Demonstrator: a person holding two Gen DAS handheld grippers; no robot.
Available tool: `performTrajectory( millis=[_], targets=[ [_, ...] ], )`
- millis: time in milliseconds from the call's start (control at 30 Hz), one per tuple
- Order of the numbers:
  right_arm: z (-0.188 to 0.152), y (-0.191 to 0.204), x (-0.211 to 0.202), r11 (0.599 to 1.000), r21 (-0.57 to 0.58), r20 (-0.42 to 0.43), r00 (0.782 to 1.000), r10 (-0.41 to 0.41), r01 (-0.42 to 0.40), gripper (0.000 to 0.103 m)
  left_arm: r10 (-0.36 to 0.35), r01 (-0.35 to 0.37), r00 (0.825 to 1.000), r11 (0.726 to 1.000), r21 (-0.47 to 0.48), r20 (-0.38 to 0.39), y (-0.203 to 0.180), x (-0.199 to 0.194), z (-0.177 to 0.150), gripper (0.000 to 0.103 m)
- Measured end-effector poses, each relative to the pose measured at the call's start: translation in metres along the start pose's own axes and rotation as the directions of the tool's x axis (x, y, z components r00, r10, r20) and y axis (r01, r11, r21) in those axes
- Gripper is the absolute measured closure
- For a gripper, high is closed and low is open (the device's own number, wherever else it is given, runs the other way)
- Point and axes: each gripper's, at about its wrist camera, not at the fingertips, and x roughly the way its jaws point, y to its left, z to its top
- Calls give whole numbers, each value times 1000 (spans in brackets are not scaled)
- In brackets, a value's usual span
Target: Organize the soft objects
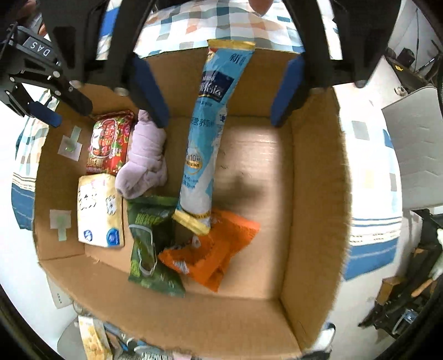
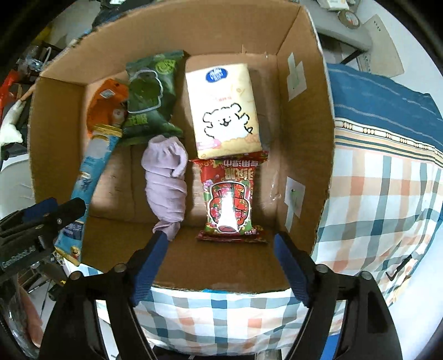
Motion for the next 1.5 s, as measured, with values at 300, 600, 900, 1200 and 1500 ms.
performTrajectory(
  millis=[300,600,900,1200,1500],
  targets=[
    [-30,0,-27,1000,-2,145,989,-14,14,1,37,-31,983,999,-36,178,9,-32,-17,6],
    [-70,2,-42,1000,-16,255,967,-20,25,0,81,-67,934,996,-50,347,4,-60,-58,6],
    [-102,0,-63,1000,-17,332,943,-14,20,0,114,-105,882,993,-45,458,-10,-90,-94,6],
    [-152,-7,-112,1000,-15,470,883,3,4,0,122,-111,803,992,-56,584,-23,-138,-146,6],
    [-233,-16,-167,998,-55,578,814,56,-30,0,139,-129,708,989,-66,693,-37,-195,-223,6]
  ],
)
